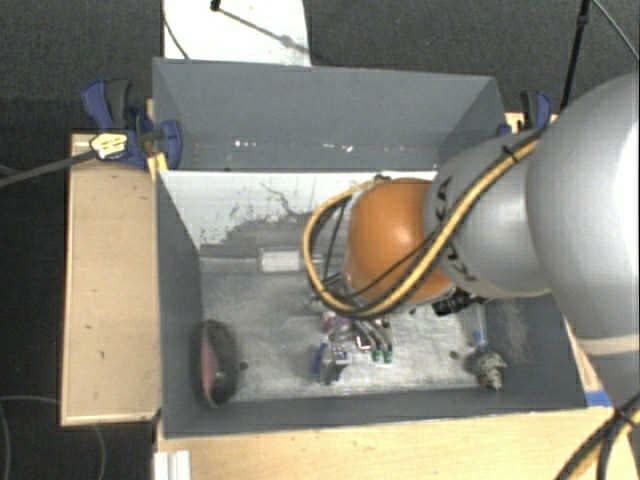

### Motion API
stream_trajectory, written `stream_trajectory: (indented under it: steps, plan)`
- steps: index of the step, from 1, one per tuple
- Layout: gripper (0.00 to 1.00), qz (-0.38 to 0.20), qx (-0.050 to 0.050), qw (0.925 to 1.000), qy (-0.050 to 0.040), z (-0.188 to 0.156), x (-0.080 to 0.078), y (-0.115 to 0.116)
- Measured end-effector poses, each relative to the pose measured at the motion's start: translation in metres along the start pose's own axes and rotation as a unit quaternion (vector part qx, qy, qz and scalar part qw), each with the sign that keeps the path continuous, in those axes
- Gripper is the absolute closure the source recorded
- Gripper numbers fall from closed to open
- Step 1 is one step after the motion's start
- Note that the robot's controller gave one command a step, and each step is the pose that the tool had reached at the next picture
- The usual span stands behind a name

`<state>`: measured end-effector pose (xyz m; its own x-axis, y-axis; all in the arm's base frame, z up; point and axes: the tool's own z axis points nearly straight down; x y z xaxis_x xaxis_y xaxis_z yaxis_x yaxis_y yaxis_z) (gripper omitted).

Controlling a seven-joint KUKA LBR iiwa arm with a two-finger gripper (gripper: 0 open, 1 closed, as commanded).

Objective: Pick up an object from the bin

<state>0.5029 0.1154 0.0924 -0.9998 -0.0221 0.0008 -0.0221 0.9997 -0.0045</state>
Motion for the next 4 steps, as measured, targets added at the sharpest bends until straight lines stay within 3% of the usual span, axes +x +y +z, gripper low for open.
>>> stream_trajectory:
  steps: [1,2,3,4]
  plan:
    - [0.0,0.03,-0.002,0.9995,0.0002,-0.001,0.026,-0.041]
    - [0.0,0.07,-0.003,0.9976,-0.0029,0.021,0.013,-0.032]
    - [1.0,0.072,-0.004,0.9974,-0.0058,0.019,0.011,-0.033]
    - [0.0,0.072,-0.003,0.9974,-0.0025,0.021,0.013,-0.033]
